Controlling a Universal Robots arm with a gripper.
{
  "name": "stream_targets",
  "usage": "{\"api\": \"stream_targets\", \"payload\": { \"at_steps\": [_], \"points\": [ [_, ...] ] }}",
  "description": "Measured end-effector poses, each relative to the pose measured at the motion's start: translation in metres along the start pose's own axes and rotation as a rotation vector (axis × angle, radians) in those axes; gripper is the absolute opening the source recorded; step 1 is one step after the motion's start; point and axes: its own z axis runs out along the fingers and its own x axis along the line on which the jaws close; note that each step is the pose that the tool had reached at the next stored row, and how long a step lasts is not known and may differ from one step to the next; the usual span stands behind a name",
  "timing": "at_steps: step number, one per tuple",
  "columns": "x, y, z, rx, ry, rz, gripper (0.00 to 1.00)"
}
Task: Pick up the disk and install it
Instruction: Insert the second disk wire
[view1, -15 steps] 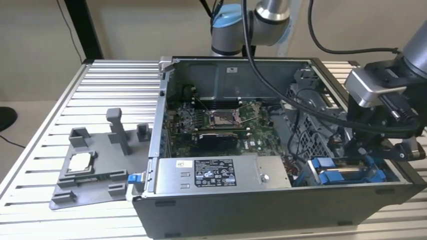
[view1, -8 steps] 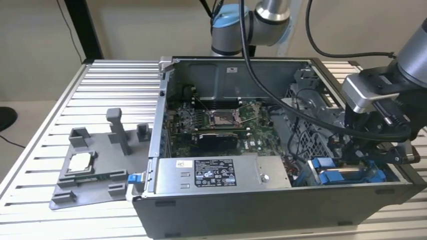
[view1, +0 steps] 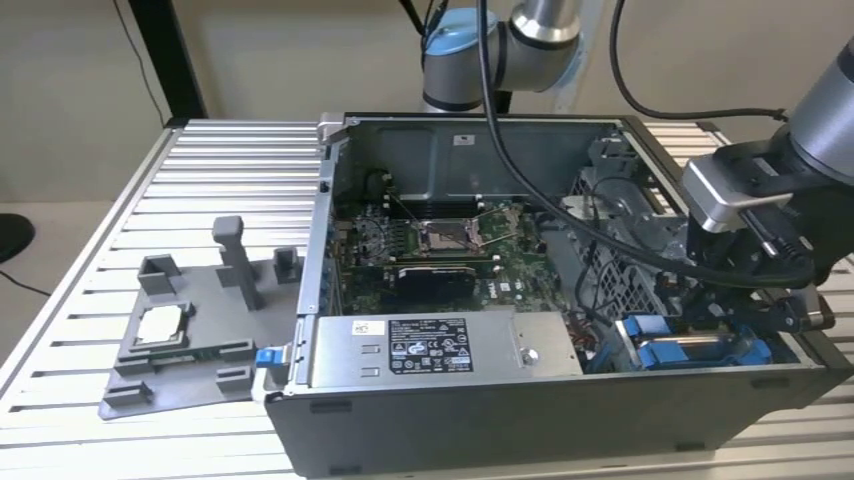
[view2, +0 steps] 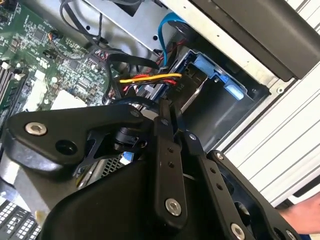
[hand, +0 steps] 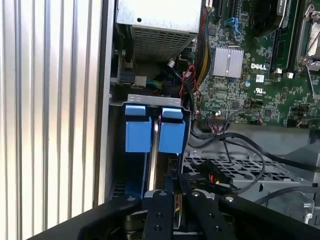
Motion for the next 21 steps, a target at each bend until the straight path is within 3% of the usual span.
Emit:
{"api": "stream_targets", "payload": {
  "at_steps": [5, 8, 12, 15, 16, 21],
  "points": [
    [0.0002, 0.0000, 0.0014, 0.0034, -0.0111, 0.000, 0.00],
    [0.0002, -0.0002, 0.0014, 0.0051, -0.0233, 0.001, 0.00],
    [0.0001, -0.0002, 0.0015, 0.0079, -0.0238, 0.000, 0.00],
    [0.0002, 0.0000, 0.0011, 0.0350, -0.0218, -0.003, 0.00],
    [0.0002, 0.0001, 0.0012, 0.0398, -0.0216, -0.003, 0.00],
    [-0.0002, 0.0039, 0.0008, 0.0410, -0.0211, -0.004, 0.00]
  ]
}}
